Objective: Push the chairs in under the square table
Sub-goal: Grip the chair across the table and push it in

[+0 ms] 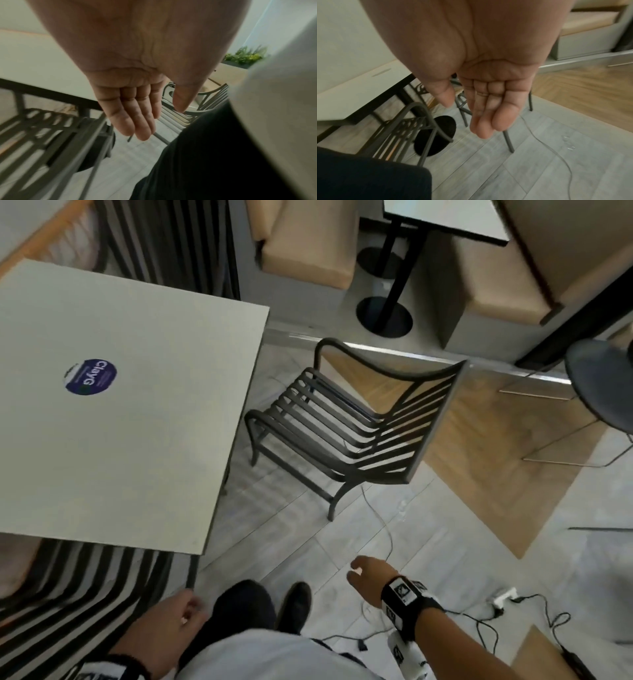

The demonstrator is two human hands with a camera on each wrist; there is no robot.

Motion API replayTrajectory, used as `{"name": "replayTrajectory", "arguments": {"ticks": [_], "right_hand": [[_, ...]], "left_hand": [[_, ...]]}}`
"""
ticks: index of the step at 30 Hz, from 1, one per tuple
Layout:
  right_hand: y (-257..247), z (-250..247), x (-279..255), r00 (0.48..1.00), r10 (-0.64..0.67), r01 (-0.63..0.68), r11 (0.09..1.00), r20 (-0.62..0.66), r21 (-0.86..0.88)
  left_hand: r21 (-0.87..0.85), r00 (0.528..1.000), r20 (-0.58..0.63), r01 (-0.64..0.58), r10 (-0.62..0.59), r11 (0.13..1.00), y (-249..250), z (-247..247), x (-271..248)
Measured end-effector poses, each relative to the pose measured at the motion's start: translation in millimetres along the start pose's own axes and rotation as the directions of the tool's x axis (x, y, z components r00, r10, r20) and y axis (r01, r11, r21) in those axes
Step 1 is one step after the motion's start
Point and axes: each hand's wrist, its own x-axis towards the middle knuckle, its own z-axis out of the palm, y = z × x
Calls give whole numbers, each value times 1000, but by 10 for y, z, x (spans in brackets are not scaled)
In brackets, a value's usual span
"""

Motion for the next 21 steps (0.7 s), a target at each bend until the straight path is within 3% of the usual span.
{"name": "replayTrajectory", "arguments": {"ticks": [6, 10, 15, 21], "right_hand": [[973, -760, 278, 993, 116, -112, 970, -6, 215], [1280, -1621, 650, 986, 137, -103, 952, -100, 288], [1366, -2861, 1142, 972, 94, -40, 969, -215, 244], [1414, -4245, 1842, 956, 24, 17, 991, -294, 136]], "left_hand": [[120, 994, 67, -91, 84, 989, 1127, -50, 746], [149, 987, 68, -154, 145, 977, 1933, -173, 1389], [107, 989, 65, -138, 132, 985, 2682, -332, 2121], [82, 998, 36, -52, 49, 995, 3365, -424, 2597]]}}
